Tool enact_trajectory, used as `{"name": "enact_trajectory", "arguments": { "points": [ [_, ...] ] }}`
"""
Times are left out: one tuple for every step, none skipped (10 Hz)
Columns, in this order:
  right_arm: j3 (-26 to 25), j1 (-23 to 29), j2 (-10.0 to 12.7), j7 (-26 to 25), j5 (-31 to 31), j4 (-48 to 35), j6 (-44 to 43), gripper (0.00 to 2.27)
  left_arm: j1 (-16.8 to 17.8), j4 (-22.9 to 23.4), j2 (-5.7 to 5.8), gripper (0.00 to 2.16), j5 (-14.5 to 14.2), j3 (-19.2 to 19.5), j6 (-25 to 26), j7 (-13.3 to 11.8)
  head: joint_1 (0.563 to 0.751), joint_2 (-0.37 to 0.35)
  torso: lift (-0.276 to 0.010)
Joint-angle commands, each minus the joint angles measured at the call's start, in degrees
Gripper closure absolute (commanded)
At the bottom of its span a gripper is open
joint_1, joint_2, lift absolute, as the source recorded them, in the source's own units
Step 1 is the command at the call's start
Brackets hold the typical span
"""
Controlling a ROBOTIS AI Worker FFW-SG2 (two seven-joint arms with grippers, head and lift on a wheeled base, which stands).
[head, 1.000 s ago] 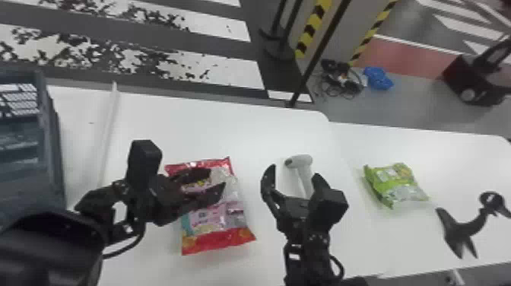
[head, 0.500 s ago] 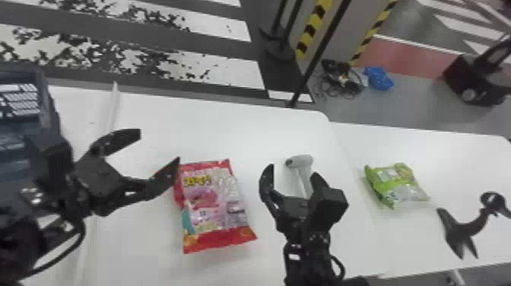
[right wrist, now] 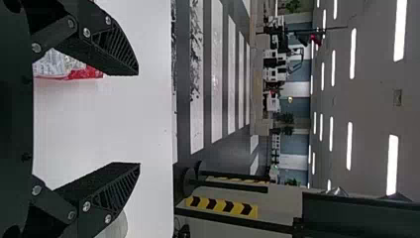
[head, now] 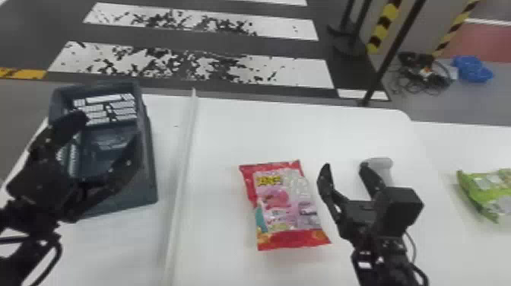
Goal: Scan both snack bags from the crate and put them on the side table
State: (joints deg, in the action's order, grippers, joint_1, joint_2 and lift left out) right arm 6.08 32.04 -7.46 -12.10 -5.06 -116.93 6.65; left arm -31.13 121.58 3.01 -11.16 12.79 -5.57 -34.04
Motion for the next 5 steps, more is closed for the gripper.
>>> {"name": "enact_trajectory", "arguments": {
  "points": [
    [0.3,0.3,-0.7,3.1,-0.1,-1.1,1.7,0.72,-3.2,0.7,-0.37,0.08,-2.6,4.2,-3.6,0.0,0.695,-0.012,-0.087],
    [0.2,0.6,-1.1,6.0,-1.4,-1.7,3.5,1.43,-4.6,0.9,-0.55,0.08,-3.6,5.8,-4.5,-0.2,0.695,0.045,-0.087],
    [0.1,0.6,-1.2,9.2,-2.8,-2.9,9.0,1.78,-5.4,1.0,-0.72,0.08,-4.5,7.0,-4.8,-0.2,0.695,0.090,-0.087],
    [0.1,0.5,-1.3,11.9,-2.9,-4.5,14.9,2.23,-6.1,1.0,-1.08,0.08,-5.1,7.9,-5.2,-0.4,0.695,0.113,-0.087],
    [-0.1,0.6,-1.5,15.1,-2.9,-5.6,18.4,2.25,-6.4,0.9,-1.16,0.08,-5.1,8.0,-5.2,-0.6,0.695,0.150,-0.087]
  ]
}}
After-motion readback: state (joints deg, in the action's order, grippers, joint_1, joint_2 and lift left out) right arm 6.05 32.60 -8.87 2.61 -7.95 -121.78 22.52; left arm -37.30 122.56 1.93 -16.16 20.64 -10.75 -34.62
